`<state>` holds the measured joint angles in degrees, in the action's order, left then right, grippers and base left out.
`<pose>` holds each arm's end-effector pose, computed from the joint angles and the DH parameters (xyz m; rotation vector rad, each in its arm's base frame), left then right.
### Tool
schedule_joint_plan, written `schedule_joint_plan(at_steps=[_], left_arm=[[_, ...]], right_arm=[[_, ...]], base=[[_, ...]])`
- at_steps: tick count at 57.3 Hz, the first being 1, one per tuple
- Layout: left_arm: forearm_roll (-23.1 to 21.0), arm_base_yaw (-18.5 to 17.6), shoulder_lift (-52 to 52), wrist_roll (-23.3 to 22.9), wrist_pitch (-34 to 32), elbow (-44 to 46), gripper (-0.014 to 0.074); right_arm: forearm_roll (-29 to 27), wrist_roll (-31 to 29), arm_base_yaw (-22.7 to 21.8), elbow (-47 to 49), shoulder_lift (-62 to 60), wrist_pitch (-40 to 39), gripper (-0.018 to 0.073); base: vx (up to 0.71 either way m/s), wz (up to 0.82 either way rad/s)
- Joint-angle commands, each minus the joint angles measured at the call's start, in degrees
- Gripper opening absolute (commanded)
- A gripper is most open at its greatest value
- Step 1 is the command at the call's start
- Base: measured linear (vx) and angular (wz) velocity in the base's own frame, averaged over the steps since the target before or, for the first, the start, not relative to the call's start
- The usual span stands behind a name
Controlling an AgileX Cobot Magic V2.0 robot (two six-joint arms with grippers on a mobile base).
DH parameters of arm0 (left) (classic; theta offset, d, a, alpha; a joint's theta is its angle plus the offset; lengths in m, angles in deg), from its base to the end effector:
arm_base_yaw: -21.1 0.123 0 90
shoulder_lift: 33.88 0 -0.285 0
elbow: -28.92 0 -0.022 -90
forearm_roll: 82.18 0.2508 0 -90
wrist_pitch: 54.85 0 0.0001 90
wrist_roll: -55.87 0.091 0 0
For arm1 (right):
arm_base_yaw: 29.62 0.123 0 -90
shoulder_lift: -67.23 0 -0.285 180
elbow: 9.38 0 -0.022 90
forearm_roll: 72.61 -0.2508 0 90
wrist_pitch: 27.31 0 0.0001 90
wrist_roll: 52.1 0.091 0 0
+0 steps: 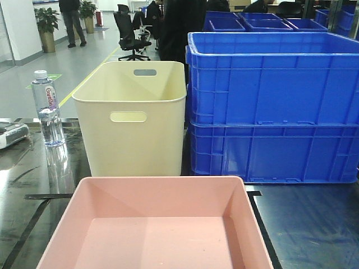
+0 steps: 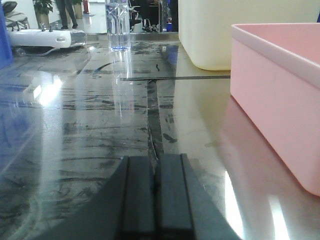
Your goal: Grab pink bin and stack on right shelf
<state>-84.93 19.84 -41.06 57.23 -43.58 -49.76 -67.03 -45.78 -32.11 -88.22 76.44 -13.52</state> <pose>0.0560 -0.0021 0.1873 0.0059 1.6952 -0.0419 0.0575 -0.0046 0.1805 0.0693 1.7751 -0.0406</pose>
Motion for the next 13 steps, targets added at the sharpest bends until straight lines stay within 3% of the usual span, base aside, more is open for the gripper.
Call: schedule_joint_plan(at_steps=[1, 13], left_arm=[[-0.1, 0.2, -0.3, -0.4, -4.4, -0.5, -0.0001], [-0.1, 0.2, -0.3, -0.4, -4.4, -0.5, -0.0001]], right_arm=[[0.2, -0.4, -0.4, -0.2, 1.2, -4.6, -0.0011], [0.2, -0.4, -0.4, -0.2, 1.2, -4.6, -0.0011]], base=[[0.00, 0.00], [0.00, 0.00]])
